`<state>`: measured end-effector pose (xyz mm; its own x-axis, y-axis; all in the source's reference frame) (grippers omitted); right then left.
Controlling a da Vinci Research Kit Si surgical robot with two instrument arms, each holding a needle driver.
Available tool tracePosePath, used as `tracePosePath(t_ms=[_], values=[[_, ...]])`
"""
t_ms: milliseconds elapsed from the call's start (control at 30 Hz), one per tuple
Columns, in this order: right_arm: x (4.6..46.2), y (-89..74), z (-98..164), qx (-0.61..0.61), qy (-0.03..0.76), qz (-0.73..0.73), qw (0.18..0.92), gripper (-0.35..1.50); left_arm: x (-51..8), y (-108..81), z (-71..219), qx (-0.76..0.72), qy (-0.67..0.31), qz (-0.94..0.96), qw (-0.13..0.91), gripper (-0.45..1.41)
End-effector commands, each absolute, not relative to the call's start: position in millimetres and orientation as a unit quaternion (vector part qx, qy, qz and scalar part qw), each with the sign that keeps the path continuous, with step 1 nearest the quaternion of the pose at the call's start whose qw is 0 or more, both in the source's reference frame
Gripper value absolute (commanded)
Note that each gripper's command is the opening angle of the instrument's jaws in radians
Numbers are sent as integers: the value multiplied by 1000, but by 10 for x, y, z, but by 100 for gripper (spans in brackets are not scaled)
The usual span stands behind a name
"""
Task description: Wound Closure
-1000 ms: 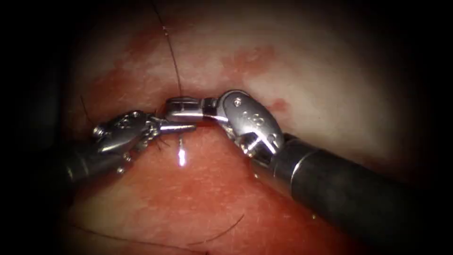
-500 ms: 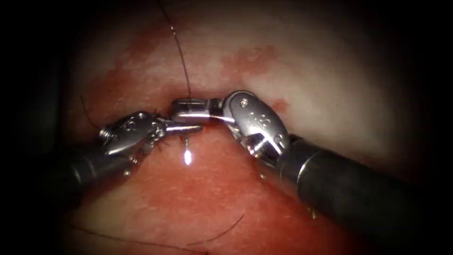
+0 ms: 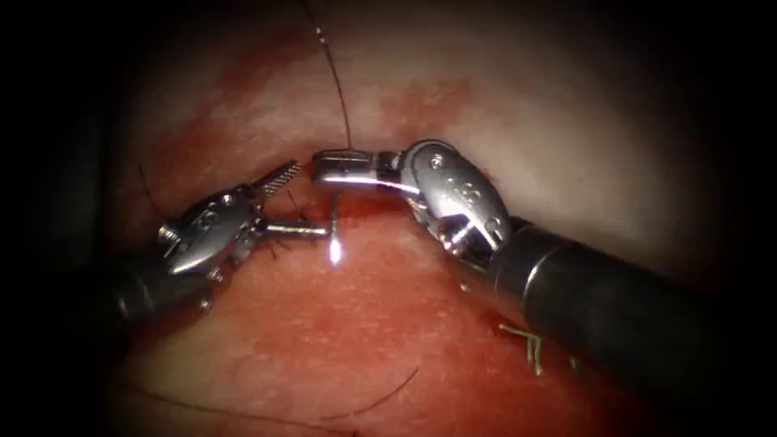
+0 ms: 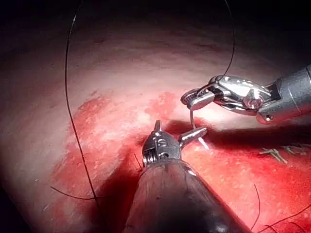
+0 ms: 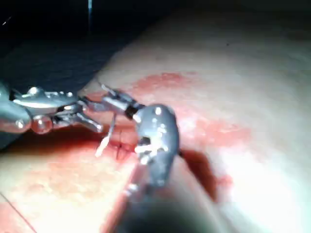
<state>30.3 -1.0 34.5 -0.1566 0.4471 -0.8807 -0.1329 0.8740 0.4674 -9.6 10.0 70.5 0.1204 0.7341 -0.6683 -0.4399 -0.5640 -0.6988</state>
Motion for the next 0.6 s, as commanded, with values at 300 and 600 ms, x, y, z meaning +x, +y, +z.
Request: tracePosePath(t_ms=[300, 600], values=[[287, 18, 379, 100, 736, 183, 644, -35, -104, 83, 717, -578, -139, 713, 371, -45], [279, 28, 406, 52, 745, 126, 653, -35, -134, 75, 738, -571, -65, 772, 271, -45]])
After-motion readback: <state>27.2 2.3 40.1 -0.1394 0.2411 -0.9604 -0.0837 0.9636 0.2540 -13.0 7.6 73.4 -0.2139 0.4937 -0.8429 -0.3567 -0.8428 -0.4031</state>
